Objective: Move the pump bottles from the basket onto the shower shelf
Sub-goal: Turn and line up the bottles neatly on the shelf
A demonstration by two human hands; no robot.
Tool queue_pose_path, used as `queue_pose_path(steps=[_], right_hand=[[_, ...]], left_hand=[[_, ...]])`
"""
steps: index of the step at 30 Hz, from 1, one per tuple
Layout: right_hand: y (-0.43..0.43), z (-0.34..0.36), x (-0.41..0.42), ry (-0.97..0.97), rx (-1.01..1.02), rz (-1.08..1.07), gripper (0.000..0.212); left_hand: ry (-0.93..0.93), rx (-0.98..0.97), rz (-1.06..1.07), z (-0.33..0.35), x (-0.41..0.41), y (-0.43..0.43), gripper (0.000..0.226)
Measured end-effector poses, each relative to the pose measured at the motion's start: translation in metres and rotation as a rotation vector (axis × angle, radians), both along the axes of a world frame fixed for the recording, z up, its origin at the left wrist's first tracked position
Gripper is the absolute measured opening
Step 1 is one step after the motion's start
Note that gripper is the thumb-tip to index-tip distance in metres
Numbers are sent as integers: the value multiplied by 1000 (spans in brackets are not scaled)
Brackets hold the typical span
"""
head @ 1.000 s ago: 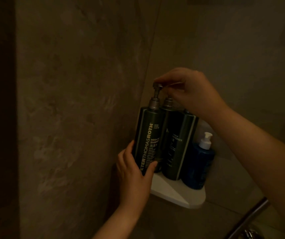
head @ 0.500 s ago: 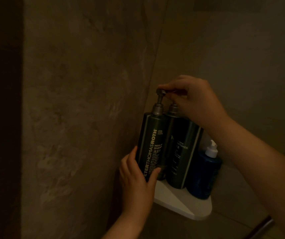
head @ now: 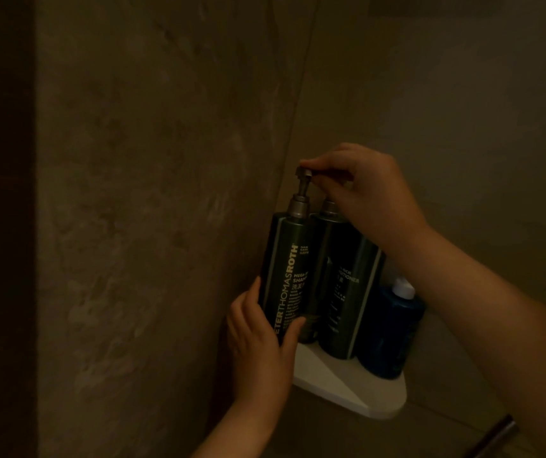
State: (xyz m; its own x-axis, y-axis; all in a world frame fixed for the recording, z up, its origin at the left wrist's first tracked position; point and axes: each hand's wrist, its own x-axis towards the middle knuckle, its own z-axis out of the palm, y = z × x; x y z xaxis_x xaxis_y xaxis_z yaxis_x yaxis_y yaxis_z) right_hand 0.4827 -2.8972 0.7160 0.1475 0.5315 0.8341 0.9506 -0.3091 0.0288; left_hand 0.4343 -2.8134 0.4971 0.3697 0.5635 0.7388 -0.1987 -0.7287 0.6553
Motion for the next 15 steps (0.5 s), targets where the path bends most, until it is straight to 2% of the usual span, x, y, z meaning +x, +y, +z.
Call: queue_pose_path(steps=[15], right_hand=[[1,0,2,25,10,48,23]], left_hand=[[20,20,3,1,-2,1,81]])
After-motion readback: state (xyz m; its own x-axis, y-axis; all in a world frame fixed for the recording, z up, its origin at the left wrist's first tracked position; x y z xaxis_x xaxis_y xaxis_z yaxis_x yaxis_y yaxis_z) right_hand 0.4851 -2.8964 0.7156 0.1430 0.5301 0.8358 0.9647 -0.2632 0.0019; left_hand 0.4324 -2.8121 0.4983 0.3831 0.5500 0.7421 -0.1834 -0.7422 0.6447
